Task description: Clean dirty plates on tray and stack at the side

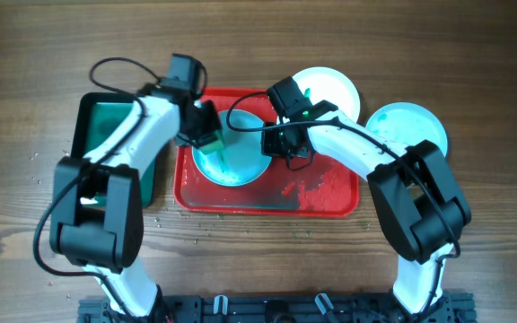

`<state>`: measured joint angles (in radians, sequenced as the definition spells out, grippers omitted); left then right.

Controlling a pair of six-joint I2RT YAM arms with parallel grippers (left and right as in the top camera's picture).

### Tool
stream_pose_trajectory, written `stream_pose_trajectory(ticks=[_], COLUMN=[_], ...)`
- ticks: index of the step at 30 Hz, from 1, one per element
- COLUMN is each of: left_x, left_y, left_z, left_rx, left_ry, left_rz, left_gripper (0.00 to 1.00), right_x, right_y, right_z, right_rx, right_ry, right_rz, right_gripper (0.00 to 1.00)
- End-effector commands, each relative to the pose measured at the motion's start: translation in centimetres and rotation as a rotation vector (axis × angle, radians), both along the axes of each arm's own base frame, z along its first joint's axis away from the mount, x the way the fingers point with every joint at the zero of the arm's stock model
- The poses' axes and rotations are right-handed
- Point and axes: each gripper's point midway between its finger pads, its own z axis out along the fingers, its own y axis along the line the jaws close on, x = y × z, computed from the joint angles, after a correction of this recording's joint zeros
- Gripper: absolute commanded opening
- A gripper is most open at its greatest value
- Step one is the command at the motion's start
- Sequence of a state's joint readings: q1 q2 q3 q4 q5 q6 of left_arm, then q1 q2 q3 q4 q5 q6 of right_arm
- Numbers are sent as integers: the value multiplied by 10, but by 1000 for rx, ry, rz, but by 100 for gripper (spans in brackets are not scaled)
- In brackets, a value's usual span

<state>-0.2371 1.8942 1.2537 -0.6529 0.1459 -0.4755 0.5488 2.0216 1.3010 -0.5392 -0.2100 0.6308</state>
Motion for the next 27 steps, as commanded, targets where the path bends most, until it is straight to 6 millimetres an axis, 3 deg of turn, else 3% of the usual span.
stream_pose_trajectory(ticks=[1,7,14,21,23,27], left_x=[-10,-13,5,2,1,-8], left_y=[-10,-35,-32,-39,-30,13], left_z=[-20,-34,-28,-28,-30,-36], left_rx=[93,150,245,257,286,382], left_ry=[-48,-167,-262,-272,-249,-155], left_rz=[-119,-351,-397,-454,-400,-269], left_gripper=[4,4,4,4,4,4], right_x=[-3,-2,-3,-3,-3,-6], right_y=[2,3,2,2,2,8], right_z=[-9,-9,-9,-9,-9,-11], right_rx=[-5,-4,-5,-5,-6,39], right_ry=[24,21,22,22,21,46], right_rz=[10,10,10,11,18,44], right_gripper=[4,4,4,4,4,4])
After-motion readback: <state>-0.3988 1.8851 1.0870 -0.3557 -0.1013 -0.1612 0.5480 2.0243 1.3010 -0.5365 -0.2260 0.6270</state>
